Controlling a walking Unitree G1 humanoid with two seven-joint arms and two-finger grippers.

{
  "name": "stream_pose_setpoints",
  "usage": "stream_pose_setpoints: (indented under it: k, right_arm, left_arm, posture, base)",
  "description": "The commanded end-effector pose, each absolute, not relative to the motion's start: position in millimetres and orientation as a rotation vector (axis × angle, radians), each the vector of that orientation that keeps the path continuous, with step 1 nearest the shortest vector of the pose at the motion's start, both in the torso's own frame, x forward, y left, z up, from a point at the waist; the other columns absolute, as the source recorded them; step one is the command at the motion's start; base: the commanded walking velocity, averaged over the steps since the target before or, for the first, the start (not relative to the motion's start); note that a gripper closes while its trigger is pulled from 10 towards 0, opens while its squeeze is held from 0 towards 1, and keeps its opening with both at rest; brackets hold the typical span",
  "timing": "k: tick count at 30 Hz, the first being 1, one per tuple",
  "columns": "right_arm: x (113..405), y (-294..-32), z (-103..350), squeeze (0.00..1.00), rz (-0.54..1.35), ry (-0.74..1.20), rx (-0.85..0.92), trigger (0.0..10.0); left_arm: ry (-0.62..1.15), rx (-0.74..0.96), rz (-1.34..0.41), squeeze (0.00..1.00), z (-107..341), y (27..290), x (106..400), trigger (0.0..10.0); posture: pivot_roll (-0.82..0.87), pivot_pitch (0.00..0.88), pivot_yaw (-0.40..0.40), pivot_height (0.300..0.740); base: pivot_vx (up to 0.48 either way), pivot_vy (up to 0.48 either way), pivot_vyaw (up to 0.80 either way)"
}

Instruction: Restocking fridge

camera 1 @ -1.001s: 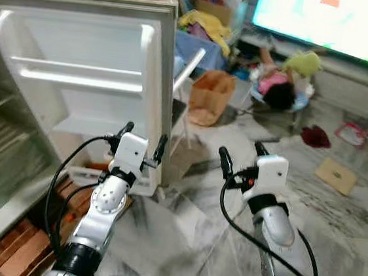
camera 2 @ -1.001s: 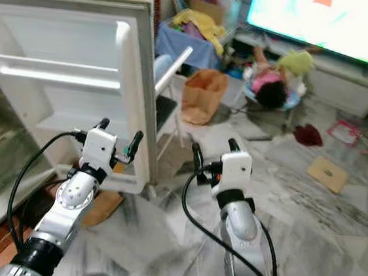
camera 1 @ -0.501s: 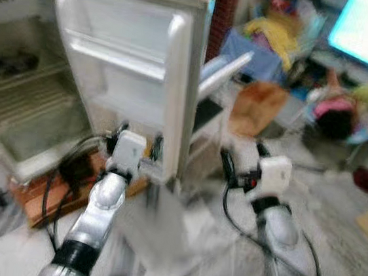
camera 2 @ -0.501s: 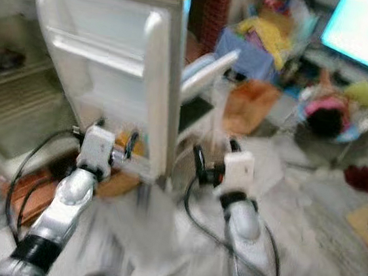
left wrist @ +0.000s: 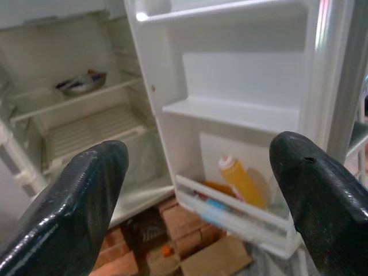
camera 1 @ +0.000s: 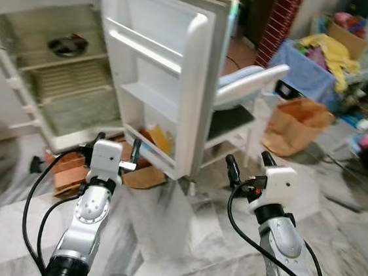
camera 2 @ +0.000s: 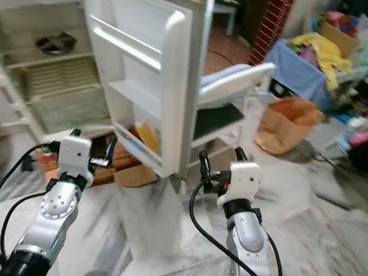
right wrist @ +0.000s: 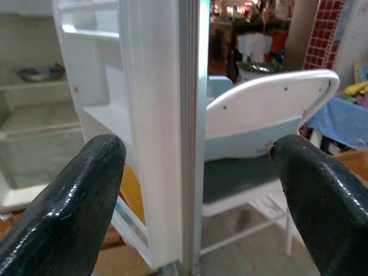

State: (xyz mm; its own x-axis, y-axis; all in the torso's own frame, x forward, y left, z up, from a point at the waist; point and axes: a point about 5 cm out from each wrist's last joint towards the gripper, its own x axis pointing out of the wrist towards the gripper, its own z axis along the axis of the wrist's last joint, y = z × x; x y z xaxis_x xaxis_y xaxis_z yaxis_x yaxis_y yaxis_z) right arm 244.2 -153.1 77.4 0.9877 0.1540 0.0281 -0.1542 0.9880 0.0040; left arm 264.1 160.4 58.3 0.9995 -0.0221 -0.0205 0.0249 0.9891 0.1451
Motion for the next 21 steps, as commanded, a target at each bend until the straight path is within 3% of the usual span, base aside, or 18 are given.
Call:
stream_pose_setpoints:
  k: [1, 7, 11, 16, 21]
  right_arm:
    - [242, -163, 79, 0.00, 0.093, -0.024, -0.003, 10.0]
    - [235, -178, 71, 0.00, 0.017, 0.015, -0.004, 10.0]
    - [235, -188, 63, 0.00, -0.054, 0.057, -0.157, 10.0]
    - [226, -198, 61, 0.00, -0.159, 0.080, -0.036, 10.0]
    - [208, -192, 54, 0.00, -0.080, 0.109, -0.067, 10.0]
  left_arm:
    - [0.021, 0.141, -0.021, 0.00, 58, 165, 261, 10.0]
    - [0.043, 0.095, -0.050, 0.00, 53, 165, 253, 10.0]
    - [0.036, 0.085, -0.067, 0.00, 57, 162, 253, 10.0]
    - [0.048, 0.073, -0.052, 0.00, 55, 172, 242, 10.0]
    - [0.107, 0.085, -0.048, 0.00, 45, 179, 220, 10.0]
  posture:
    - [-0.04, 0.000, 0.009, 0.740]
    - [-0.05, 0.000, 0.012, 0.740]
    - [-0.05, 0.000, 0.010, 0.740]
    - [-0.05, 0.000, 0.006, 0.740]
    - [-0.04, 0.000, 0.005, 0.740]
  base:
    - [0.000, 0.000, 0.00]
    - [0.000, 0.000, 0.00]
    - [0.000, 0.000, 0.00]
    - [0.000, 0.000, 0.00]
    - [0.000, 0.000, 0.00]
